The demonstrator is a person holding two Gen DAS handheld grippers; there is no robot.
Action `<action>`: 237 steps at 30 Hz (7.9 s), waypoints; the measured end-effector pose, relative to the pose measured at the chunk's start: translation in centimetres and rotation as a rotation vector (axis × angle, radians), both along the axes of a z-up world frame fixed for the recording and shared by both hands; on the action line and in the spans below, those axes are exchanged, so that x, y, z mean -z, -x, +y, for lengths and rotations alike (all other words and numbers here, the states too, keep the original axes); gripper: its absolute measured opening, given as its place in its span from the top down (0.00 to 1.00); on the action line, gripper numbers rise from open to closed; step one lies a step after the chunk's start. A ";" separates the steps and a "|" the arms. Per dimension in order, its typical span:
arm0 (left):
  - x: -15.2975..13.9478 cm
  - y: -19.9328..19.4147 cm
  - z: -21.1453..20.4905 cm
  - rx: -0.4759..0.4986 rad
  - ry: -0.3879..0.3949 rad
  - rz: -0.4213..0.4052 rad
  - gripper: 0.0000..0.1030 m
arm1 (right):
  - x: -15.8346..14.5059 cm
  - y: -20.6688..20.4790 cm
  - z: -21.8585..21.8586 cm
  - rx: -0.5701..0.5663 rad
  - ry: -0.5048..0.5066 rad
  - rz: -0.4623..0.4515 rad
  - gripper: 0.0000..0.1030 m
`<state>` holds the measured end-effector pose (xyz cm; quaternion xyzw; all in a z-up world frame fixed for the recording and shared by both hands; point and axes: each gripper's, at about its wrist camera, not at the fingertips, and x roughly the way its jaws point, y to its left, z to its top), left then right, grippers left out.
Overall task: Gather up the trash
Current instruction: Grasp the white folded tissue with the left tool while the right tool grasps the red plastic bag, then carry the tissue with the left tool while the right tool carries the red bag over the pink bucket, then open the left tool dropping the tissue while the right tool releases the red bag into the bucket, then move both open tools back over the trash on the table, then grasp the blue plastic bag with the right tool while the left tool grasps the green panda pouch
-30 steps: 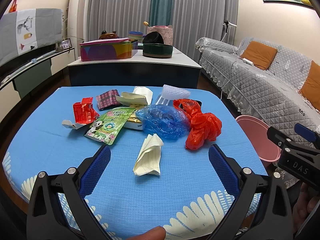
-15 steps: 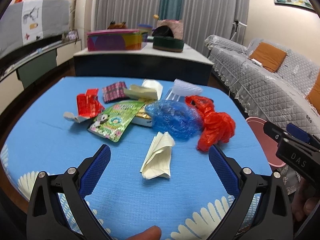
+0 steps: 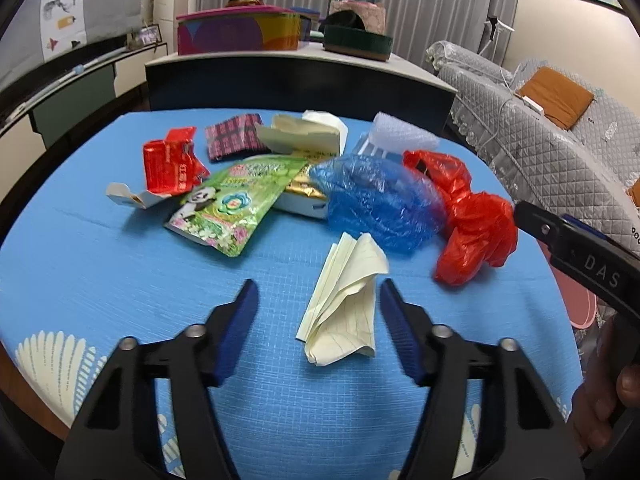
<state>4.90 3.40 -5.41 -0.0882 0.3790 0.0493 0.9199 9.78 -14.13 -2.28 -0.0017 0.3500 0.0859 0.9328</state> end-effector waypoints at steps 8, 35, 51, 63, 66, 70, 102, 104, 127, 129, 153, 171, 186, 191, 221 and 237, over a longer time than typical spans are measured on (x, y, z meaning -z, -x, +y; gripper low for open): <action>0.5 -0.5 -0.3 0.030 0.008 0.018 0.84 | 1.0 -1.0 1.4 -0.043 0.017 0.024 0.47; -2.2 0.7 -2.6 0.081 -0.012 -0.081 0.99 | -1.9 2.6 -3.2 0.022 0.024 -0.062 0.90; -4.8 1.1 -9.9 0.252 -0.026 -0.156 0.99 | -4.5 6.0 -11.6 0.192 -0.012 -0.137 0.90; -6.5 -2.0 -16.1 0.369 -0.015 -0.174 0.99 | -5.3 6.1 -17.8 0.341 -0.045 -0.170 0.90; -6.6 -3.1 -17.3 0.385 -0.013 -0.173 0.99 | -5.3 5.9 -19.3 0.373 -0.058 -0.169 0.90; -6.6 -4.6 -19.0 0.407 -0.011 -0.169 0.99 | -5.1 5.2 -21.3 0.411 -0.083 -0.159 0.90; -3.8 -11.4 -26.2 0.506 0.017 -0.107 0.99 | -3.6 1.0 -25.5 0.513 -0.130 -0.114 0.90; -3.7 -11.5 -26.2 0.506 0.019 -0.105 0.99 | -3.5 0.9 -25.5 0.511 -0.130 -0.110 0.90; -3.9 -11.4 -25.1 0.482 0.031 -0.095 0.66 | -2.9 0.4 -25.3 0.539 -0.115 -0.085 0.48; -4.2 -11.2 -24.5 0.474 0.032 -0.100 0.66 | -3.1 0.5 -25.1 0.542 -0.113 -0.090 0.48; -9.1 -4.8 -11.6 0.309 0.039 -0.201 0.68 | -6.7 1.6 -15.6 0.355 -0.085 -0.177 0.60; -4.5 -2.8 0.4 0.048 -0.024 -0.160 0.69 | -4.3 -0.7 -3.2 0.068 -0.101 -0.129 0.69; 0.0 -4.8 4.0 -0.071 -0.125 -0.036 0.50 | 0.3 -4.4 3.4 -0.102 -0.132 0.020 0.51; 0.8 -5.5 3.7 -0.086 -0.192 0.008 0.44 | 1.8 -5.3 4.1 -0.128 -0.143 0.084 0.44; 1.6 -7.0 3.1 -0.121 -0.275 0.077 0.62 | 2.7 -5.2 5.2 -0.198 -0.114 0.129 0.97; -1.4 -5.0 1.7 -0.155 -0.353 -0.025 0.93 | -1.0 -2.2 2.4 -0.186 -0.161 0.022 0.99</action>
